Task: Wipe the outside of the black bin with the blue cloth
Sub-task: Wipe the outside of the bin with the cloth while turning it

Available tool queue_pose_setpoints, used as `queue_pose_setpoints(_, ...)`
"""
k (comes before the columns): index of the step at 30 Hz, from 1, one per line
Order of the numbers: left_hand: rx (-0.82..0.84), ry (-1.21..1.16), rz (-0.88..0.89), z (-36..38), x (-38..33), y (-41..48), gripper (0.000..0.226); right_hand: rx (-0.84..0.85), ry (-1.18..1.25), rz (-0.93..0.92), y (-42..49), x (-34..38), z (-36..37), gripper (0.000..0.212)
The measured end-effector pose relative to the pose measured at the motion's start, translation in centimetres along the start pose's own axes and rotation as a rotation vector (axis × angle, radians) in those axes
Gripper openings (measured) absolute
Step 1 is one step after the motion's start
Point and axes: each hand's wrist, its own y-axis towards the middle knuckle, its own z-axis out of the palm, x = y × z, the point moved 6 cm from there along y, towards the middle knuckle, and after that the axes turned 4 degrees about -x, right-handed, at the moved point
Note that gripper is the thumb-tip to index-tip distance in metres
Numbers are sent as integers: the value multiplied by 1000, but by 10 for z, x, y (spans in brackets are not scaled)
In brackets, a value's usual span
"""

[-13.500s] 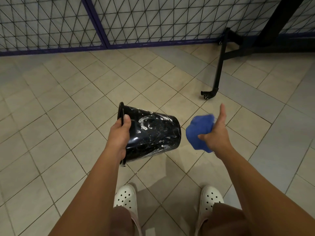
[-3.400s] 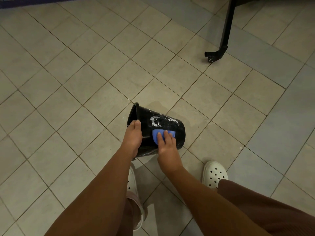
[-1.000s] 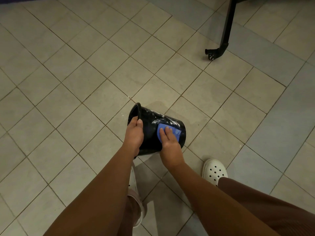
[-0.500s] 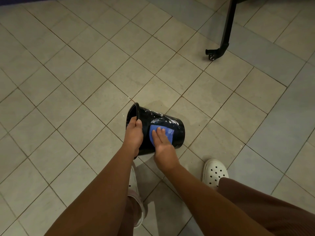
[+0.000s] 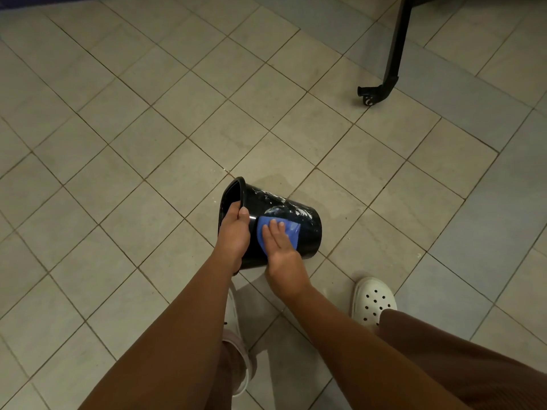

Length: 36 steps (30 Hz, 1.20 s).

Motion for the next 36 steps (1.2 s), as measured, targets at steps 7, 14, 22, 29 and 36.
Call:
queue_pose_setpoints(7,20,-66,-14,4,0,-2,30,51,-11,-40,29,-6,-20,70)
queue_pose_setpoints(14,-4,-57,-25,0,0,-1,33,15,-32,-61,-3,9,-1,75)
queue_pose_setpoints(22,45,-68,-15,5,-2,-2,35,40,3,-13,30,5,-19,74)
queue_pose_setpoints(29,27,-49,-40,5,2,-1,37,43,-26,44,5,10,-2,78)
queue_pose_setpoints(36,66,-30,-42,8,-1,-7,37,91,-69,66,34,-2,-20,73)
